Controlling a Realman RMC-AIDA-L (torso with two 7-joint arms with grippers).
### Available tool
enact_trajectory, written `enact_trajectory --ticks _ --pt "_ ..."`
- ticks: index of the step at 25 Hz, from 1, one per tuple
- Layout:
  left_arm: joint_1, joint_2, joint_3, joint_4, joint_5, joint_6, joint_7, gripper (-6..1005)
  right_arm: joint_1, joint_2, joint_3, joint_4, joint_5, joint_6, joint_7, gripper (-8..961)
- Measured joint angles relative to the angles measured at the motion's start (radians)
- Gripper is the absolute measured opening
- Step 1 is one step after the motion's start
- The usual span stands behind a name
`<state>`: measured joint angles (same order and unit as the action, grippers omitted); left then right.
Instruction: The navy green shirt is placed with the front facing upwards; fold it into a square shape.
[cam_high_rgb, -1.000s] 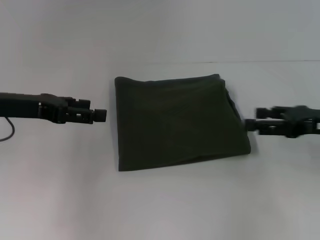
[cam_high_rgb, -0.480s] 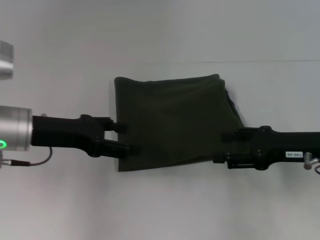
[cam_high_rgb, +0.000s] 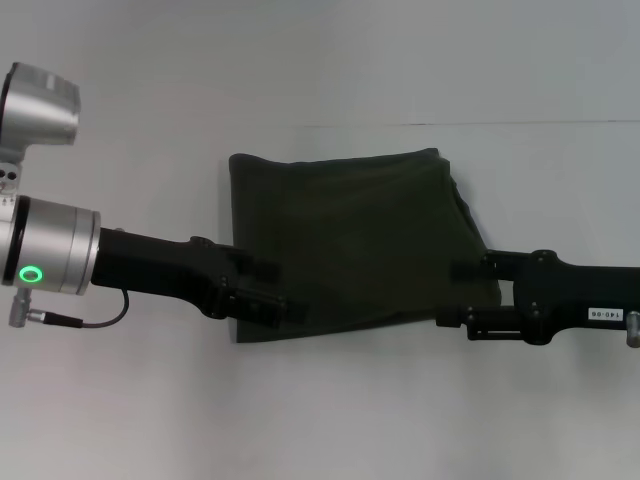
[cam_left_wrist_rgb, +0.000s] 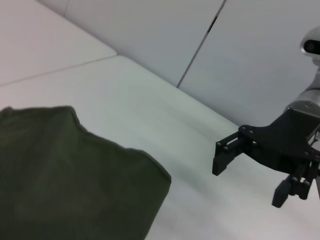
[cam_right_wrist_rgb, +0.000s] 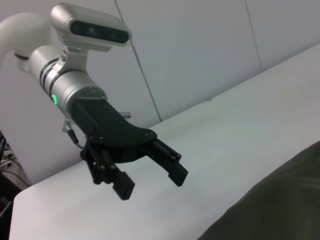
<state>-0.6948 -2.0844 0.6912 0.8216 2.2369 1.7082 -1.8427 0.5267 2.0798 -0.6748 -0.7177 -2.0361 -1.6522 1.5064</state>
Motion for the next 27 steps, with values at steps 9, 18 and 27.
enact_trajectory --ticks 9,18,27 --pt "0.003 -0.001 -0.007 0.002 -0.029 -0.001 -0.045 902 -0.013 -0.002 -0.003 0.003 -0.011 -0.001 -0.016 825" --pt "0.007 -0.002 0.003 0.016 -0.034 0.05 -0.01 902 -0.013 -0.006 0.0 0.003 -0.01 -0.005 -0.015 825" --pt "0.015 -0.003 0.005 0.029 -0.032 0.082 0.009 902 -0.005 -0.006 0.0 0.003 -0.009 0.0 -0.01 825"
